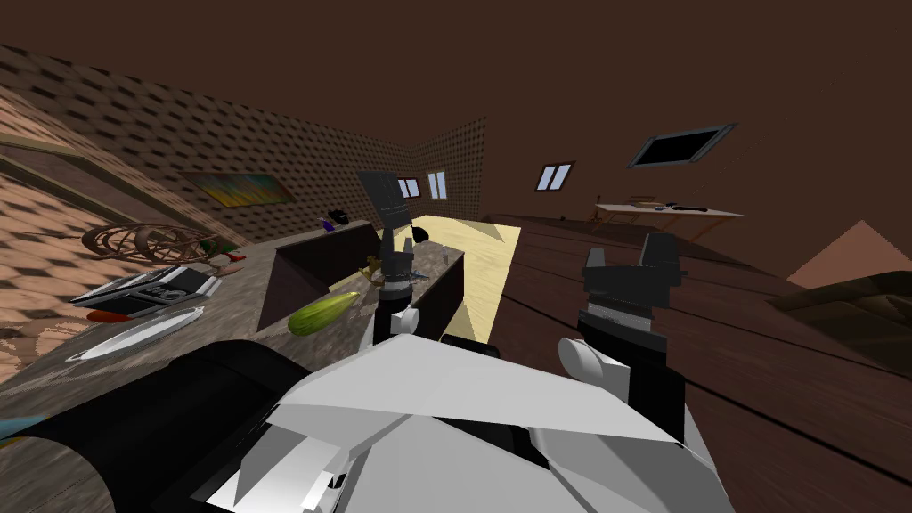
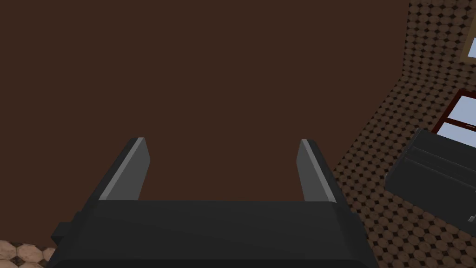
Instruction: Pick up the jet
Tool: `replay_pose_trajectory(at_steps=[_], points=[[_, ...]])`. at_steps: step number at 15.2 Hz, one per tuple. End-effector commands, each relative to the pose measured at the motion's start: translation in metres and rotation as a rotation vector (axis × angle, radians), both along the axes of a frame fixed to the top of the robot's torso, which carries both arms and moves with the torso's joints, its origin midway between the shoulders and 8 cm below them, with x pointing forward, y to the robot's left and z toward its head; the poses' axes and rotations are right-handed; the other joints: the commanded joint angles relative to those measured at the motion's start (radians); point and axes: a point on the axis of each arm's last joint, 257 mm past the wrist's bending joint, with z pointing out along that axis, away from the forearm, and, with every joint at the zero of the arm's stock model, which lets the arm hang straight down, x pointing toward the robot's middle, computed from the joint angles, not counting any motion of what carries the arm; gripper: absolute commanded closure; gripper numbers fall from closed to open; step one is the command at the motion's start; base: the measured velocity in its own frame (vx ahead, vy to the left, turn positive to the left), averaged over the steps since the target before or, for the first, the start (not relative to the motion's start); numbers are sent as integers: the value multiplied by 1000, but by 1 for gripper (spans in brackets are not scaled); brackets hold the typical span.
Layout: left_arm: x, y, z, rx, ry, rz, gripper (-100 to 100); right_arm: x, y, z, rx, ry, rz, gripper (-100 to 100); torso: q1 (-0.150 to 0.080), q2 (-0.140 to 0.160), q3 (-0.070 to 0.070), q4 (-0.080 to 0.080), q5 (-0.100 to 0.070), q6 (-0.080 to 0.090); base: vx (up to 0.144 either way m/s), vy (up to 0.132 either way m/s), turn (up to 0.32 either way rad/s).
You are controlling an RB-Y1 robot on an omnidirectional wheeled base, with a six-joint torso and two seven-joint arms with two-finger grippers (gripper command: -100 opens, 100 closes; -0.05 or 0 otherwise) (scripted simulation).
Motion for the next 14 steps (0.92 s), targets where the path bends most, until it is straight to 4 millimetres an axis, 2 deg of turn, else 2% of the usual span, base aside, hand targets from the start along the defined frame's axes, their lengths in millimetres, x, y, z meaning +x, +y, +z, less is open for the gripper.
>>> replay_pose_trajectory(at_steps=[1, 8, 14], points=[[4, -1, -5, 37, 30, -10, -100, 0, 0, 0, 0, 0, 0, 0, 0, 0, 0, 0, 0, 0, -1, 0, -10], [18, 6, -22, 103, 131, -7, -100, 0, 0, 0, 0, 0, 0, 0, 1, 0, 0, 0, 0, 0, -3, 1, -17], [35, 29, -47, 143, 273, 30, -100, 0, 0, 0, 0, 0, 0, 0, 1, 0, 0, 0, 0, 0, -1, 2, -34]])
